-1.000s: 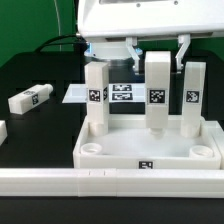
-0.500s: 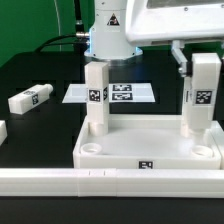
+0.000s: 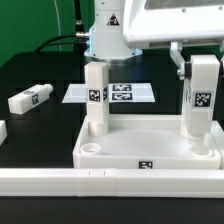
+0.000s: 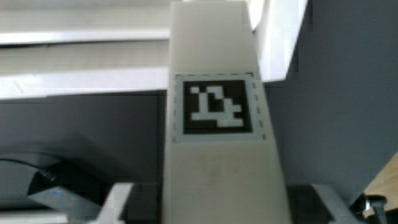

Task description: Assemble desk

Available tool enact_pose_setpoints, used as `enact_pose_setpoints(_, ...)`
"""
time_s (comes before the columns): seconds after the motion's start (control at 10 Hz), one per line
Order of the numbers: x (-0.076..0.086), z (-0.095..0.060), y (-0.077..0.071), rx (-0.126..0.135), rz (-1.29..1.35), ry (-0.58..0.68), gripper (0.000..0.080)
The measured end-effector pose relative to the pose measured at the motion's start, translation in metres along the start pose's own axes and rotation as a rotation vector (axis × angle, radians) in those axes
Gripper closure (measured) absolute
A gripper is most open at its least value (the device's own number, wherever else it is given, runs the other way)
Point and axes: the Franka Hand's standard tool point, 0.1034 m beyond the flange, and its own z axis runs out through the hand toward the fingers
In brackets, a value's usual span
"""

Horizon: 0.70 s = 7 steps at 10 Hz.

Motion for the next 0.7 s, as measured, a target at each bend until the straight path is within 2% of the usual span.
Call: enact_pose_setpoints(0.7,0.0003,0.0078,-0.0020,-0.003,-0.006,-0.003,0.0509)
